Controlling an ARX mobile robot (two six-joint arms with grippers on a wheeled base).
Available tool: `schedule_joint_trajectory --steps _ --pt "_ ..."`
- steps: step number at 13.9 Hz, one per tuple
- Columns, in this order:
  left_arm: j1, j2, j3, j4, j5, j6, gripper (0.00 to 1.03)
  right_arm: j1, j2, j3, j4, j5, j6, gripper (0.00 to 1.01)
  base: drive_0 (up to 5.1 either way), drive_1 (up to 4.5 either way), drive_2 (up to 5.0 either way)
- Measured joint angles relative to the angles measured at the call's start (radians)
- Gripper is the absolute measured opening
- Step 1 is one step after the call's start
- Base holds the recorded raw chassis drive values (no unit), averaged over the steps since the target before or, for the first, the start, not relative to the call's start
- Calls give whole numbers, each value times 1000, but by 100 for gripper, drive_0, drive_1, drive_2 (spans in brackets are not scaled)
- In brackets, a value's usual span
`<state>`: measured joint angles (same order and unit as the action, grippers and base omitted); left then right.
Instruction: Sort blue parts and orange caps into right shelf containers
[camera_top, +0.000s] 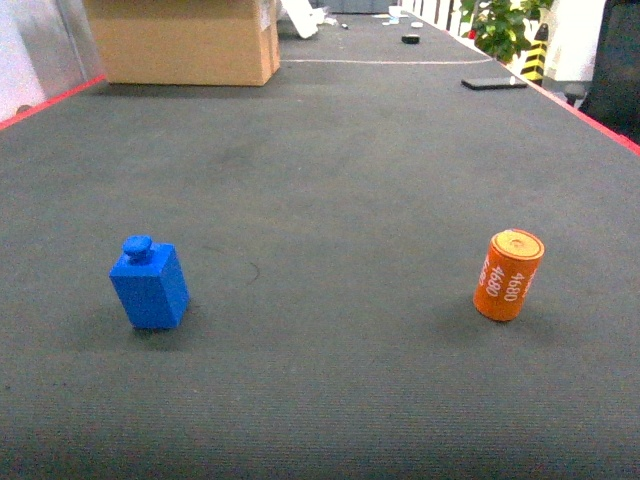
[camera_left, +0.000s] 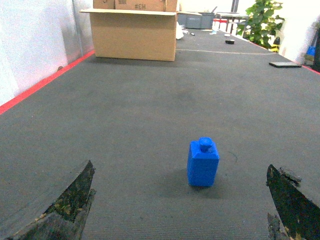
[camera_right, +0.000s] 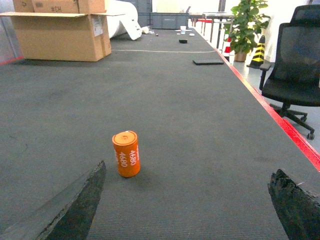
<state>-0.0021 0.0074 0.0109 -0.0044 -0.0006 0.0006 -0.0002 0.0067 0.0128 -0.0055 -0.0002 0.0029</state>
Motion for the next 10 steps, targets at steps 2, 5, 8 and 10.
schedule_joint_trajectory --steps 2,5,8,10 --pt "0 0 0 0 0 0 98 0 0 0 0 0 0 98 0 0 0" --pt "0 0 0 0 0 0 98 0 0 0 0 0 0 98 0 0 0" --pt "0 0 0 0 0 0 98 0 0 0 0 0 0 98 0 0 0" --pt "0 0 0 0 0 0 98 0 0 0 0 0 0 98 0 0 0"
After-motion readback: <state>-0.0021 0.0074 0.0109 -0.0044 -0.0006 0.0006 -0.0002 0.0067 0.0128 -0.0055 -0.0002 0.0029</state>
